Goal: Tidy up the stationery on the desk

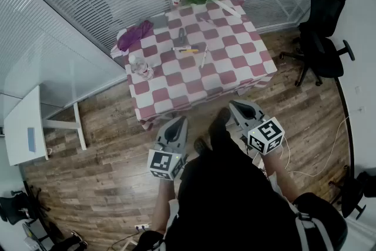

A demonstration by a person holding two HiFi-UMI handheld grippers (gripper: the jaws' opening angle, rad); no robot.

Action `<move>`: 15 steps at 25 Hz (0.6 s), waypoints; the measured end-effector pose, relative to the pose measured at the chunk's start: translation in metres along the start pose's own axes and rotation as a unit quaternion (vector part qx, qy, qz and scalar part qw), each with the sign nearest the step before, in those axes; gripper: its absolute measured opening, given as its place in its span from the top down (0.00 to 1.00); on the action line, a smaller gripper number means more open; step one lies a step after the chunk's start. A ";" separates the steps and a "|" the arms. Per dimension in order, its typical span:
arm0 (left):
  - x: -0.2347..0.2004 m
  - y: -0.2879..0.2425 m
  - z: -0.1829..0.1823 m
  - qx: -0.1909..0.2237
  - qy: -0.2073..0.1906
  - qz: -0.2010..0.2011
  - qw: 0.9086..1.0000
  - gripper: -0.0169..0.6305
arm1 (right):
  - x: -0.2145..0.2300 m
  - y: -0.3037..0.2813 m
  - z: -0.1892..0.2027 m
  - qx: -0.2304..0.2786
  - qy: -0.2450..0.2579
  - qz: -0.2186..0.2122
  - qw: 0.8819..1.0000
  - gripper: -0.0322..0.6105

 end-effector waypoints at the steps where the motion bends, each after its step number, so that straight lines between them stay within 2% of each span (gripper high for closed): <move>1: -0.002 -0.002 -0.001 0.000 0.001 -0.001 1.000 0.92 | 0.001 -0.002 -0.001 0.000 0.000 0.000 1.000 0.92; 9: -0.013 -0.027 -0.003 -0.011 0.004 0.003 1.000 0.92 | 0.022 -0.018 -0.010 0.001 -0.007 0.004 1.000 0.92; 15: -0.031 -0.055 -0.011 -0.022 0.006 -0.002 1.000 0.92 | 0.054 -0.055 -0.008 -0.004 -0.040 0.020 0.999 0.92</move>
Point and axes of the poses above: the fingertips, and each gripper's own axes: y backward along the fingers, x to its right, z out of its underside, the point moved 1 cm from there along y, backward along the fingers, and after that the axes turned 5 degrees about z, right-handed, at the moved point
